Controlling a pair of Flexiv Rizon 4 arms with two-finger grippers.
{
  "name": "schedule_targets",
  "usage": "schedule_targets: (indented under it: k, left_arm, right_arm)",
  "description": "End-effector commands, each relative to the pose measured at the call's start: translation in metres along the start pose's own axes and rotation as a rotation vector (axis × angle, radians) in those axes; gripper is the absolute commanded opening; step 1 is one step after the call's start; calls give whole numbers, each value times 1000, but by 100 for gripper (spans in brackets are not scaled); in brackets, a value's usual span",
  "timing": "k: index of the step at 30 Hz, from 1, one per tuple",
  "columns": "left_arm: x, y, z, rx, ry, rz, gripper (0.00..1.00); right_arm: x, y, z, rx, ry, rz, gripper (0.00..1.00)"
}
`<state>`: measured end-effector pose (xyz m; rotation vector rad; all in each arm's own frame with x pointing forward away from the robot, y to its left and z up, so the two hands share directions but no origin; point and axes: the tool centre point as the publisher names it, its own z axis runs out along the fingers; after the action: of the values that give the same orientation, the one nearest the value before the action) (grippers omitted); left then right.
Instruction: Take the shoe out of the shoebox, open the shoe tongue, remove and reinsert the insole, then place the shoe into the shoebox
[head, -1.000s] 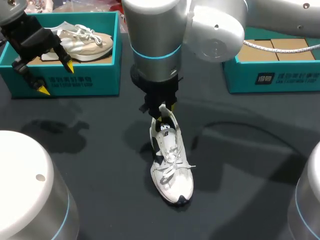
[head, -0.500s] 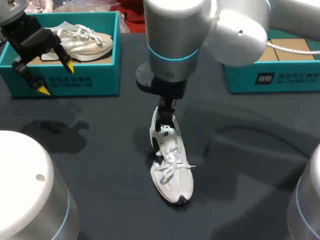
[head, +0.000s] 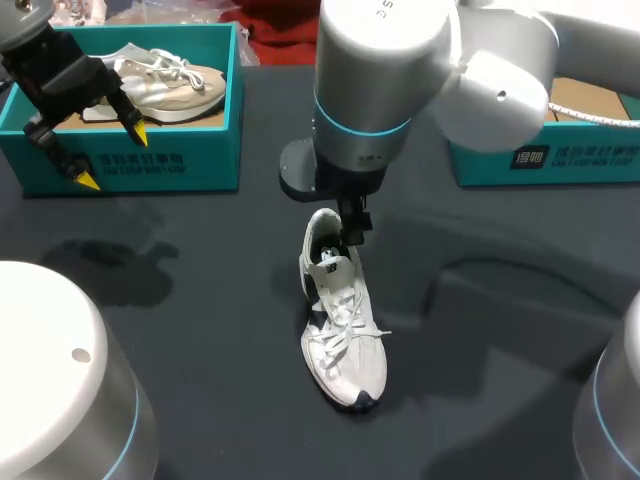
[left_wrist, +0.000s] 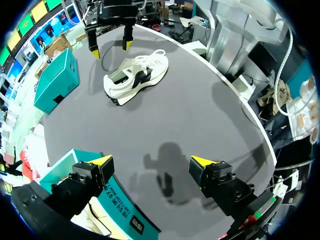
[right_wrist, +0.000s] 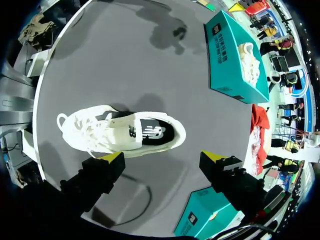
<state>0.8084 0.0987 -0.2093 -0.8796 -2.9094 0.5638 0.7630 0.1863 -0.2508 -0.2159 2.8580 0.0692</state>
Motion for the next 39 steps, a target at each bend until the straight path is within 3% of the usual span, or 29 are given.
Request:
schedule_targets:
  k: [1, 12, 28, 39]
  left_arm:
    - [-1, 1, 0, -1, 2, 0, 100]
    - [-1, 1, 0, -1, 2, 0, 100]
    - [-1, 1, 0, -1, 2, 0, 100]
    - [-1, 1, 0, -1, 2, 0, 100]
  right_arm:
    - [-16, 4, 18, -15, 41, -13, 100]
    - [-34, 11, 52, -45, 122, -40, 100]
    - [-36, 15, 105, -1, 177, -28, 100]
    - [-30, 10, 128, 11, 159, -35, 100]
